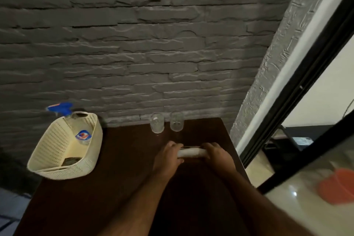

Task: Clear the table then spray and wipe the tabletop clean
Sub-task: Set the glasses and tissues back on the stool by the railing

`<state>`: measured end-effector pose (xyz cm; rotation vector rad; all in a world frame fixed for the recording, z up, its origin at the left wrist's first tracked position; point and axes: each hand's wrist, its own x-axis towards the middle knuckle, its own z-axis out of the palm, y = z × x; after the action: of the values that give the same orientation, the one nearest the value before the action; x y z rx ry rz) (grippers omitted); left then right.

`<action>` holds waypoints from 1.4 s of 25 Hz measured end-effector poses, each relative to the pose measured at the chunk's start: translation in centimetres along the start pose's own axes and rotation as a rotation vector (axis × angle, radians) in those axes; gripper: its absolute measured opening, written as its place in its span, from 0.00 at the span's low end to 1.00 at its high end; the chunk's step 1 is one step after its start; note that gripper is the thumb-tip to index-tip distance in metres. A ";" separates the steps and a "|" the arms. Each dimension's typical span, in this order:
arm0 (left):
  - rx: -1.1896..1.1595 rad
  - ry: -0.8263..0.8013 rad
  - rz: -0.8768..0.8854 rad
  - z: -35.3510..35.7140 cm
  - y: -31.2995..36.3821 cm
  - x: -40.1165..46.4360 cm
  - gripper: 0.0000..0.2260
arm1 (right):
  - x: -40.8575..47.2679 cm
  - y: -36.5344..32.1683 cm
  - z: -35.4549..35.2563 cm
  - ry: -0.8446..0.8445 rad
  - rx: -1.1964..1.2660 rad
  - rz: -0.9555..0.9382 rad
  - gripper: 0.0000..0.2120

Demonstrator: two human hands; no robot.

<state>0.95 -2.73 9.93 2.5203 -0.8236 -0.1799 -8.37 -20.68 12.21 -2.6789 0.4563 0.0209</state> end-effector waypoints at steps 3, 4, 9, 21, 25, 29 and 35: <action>0.006 -0.020 0.001 1.3 0.9 2.6 0.26 | 2.0 2.1 -0.6 -0.023 -0.012 0.025 0.22; 0.008 -0.026 0.000 1.7 1.2 3.5 0.26 | 2.7 2.8 -0.8 -0.033 -0.021 0.029 0.23; 0.002 -0.043 -0.018 4.3 2.1 9.4 0.27 | 8.1 7.1 -1.7 -0.059 -0.044 0.004 0.22; -0.062 -0.030 -0.237 11.1 3.0 23.5 0.28 | 23.3 16.5 -0.1 -0.102 -0.071 -0.052 0.23; -0.023 -0.015 -0.281 12.8 2.7 26.5 0.28 | 26.4 18.4 1.4 -0.117 -0.066 -0.081 0.24; -0.005 0.001 -0.275 13.6 2.4 28.3 0.28 | 28.5 19.4 2.2 -0.139 -0.036 -0.053 0.26; -0.004 -0.006 -0.298 14.6 2.1 29.6 0.27 | 30.1 20.0 2.7 -0.147 -0.026 -0.031 0.27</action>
<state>19.98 -27.40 -1.15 2.6281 -0.4445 -0.2865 13.88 -46.20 -0.80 -2.6854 0.3703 0.2142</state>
